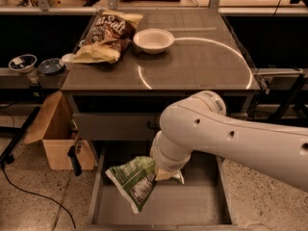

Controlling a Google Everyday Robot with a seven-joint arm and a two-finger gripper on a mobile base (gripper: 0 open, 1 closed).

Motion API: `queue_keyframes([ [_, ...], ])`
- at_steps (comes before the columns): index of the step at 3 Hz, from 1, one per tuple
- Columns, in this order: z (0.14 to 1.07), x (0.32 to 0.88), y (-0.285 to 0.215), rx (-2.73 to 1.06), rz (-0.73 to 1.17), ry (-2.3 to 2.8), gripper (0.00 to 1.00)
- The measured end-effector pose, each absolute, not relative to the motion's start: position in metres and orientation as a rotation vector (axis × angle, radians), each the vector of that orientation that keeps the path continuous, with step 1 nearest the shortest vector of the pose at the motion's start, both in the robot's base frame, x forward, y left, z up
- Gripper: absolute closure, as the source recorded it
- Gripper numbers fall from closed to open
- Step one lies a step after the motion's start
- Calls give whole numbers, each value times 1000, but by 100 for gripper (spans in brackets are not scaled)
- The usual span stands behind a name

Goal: Pick green jalapeno chip bag from middle drawer and place on counter

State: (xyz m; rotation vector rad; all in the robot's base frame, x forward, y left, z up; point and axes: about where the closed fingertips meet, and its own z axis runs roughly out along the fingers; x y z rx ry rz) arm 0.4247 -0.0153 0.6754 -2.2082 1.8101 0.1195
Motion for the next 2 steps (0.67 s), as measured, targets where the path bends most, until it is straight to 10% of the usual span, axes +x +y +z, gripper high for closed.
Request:
queue_keyframes([
  [2,752,450,-4,-2237,-111,1747,100],
])
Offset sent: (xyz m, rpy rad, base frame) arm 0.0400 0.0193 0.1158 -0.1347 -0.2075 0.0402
